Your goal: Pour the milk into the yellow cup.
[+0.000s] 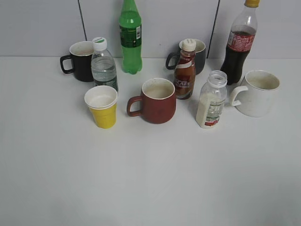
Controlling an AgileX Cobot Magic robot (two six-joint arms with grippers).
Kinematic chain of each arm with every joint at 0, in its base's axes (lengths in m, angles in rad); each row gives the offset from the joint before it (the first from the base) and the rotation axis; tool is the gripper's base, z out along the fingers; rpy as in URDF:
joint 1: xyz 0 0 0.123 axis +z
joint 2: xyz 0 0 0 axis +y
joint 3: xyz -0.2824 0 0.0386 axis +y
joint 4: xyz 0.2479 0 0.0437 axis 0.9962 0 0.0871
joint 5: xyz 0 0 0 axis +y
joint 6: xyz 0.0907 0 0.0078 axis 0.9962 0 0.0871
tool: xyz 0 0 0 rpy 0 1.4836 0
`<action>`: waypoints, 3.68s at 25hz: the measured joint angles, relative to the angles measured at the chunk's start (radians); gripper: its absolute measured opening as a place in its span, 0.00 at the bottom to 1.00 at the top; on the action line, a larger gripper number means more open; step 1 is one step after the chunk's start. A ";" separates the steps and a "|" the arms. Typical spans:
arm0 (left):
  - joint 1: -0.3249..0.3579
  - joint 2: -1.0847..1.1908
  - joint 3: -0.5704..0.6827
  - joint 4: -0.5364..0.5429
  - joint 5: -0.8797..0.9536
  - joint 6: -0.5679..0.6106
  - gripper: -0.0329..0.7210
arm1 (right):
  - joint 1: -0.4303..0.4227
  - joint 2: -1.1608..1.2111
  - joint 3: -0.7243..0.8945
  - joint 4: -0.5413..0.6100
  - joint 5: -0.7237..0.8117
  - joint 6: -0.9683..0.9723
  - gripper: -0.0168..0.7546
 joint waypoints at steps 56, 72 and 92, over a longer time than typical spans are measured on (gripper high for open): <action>0.000 0.000 0.000 0.000 0.000 0.000 0.35 | 0.000 0.000 0.000 0.000 -0.005 0.000 0.69; 0.000 0.318 -0.015 0.117 -0.661 0.000 0.35 | 0.019 0.400 -0.015 0.049 -0.483 0.000 0.69; -0.091 1.463 -0.015 0.013 -1.545 0.000 0.48 | 0.258 1.249 -0.016 0.107 -1.386 -0.009 0.69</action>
